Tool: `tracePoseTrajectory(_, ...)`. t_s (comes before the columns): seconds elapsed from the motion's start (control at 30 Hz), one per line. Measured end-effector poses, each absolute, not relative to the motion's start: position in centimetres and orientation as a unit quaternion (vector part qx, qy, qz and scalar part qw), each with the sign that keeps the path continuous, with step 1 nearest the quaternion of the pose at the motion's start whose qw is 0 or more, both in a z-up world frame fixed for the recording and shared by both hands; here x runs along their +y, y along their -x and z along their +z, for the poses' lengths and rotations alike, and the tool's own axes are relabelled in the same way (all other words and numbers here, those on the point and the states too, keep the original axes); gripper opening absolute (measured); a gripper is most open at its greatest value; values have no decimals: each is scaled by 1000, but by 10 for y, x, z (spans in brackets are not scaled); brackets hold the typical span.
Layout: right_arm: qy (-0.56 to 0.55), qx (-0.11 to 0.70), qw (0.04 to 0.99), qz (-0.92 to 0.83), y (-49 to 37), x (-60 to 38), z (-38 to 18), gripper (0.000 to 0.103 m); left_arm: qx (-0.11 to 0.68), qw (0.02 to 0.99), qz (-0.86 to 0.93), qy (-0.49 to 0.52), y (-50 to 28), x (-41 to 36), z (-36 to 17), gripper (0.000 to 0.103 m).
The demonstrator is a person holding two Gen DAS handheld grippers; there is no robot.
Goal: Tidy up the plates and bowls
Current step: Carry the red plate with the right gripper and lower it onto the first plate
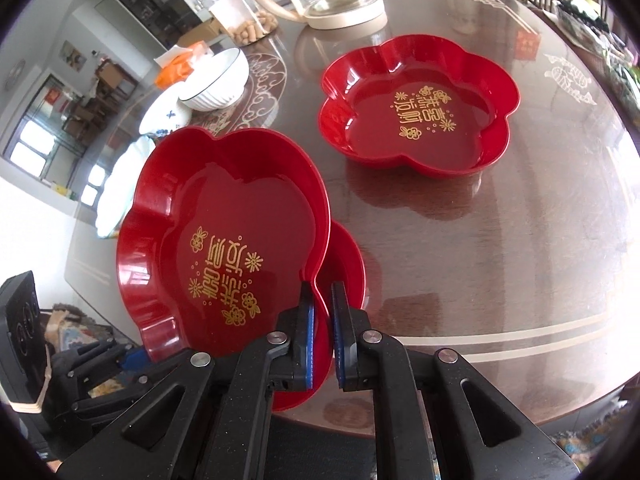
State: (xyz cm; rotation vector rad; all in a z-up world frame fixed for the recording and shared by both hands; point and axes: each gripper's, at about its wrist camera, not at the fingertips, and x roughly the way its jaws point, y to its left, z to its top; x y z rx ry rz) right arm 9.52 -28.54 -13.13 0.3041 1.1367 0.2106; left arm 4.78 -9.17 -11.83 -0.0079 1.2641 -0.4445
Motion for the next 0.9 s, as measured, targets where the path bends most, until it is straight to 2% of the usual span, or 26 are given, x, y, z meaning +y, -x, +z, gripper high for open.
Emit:
tracePoseTrajectory(0.23,-125,545,822,110,-99,-280,-114,12,600,768,-222,27,-44,-86,-109,25)
tracePoseTrajectory(0.47,-36,587,800,118,-123,-261,-113,13,600,772,-208,37,-38,-95,-116,30)
tracePoseTrajectory(0.63,19,617,779,111,-140,-253,-127,14,582,785,-210,33,-35,-97,-106,40)
tracePoseTrajectory(0.73,64,615,780,96,-144,-248,-130,14,575,789,-217,22,-29,-96,-99,48)
tracePoseTrajectory(0.9,114,608,779,99,-142,-237,-131,15,562,799,-208,45,-25,-68,-90,55)
